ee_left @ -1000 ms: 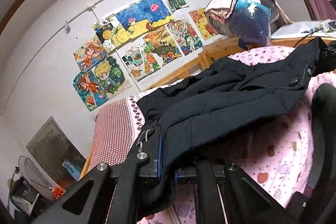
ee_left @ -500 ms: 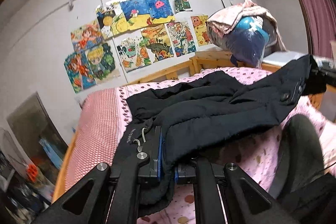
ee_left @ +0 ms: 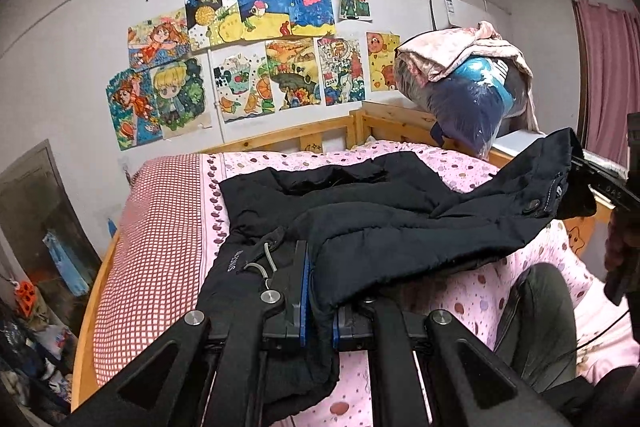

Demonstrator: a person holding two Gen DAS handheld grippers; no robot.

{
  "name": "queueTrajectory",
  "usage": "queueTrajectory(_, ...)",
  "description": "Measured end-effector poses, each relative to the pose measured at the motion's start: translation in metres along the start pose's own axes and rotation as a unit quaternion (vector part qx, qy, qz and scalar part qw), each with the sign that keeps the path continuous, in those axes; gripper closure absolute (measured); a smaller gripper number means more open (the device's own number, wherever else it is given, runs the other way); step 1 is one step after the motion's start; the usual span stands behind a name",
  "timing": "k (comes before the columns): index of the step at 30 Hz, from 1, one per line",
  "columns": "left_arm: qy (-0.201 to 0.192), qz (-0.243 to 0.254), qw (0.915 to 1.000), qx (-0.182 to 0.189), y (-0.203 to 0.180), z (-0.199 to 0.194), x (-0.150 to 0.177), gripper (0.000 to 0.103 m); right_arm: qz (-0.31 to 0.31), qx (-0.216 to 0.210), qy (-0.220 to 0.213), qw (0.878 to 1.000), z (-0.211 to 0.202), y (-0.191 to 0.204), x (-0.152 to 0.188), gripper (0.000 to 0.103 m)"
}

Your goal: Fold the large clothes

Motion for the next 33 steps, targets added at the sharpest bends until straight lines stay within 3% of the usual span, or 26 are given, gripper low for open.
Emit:
queueTrajectory(15, 0.017, 0.001, 0.9997, -0.017, 0.047, 0.090, -0.075, 0.095, -0.021, 0.015, -0.014, 1.000, 0.104, 0.007, -0.058, 0.096)
queueTrajectory(33, 0.049, 0.007, 0.9974, -0.053, 0.092, 0.246, -0.105, 0.095, -0.055, 0.070, 0.011, 0.996, 0.265, -0.020, -0.092, 0.096)
Point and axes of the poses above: each gripper's, at about its wrist camera, not at the fingertips, and z roughly the way its jaws point, y to its left, x to its underside, the point moved 3 cm from there along z, roughly the way its jaws point, and after that the axes turned 14 degrees about z, right-handed, at the moved point
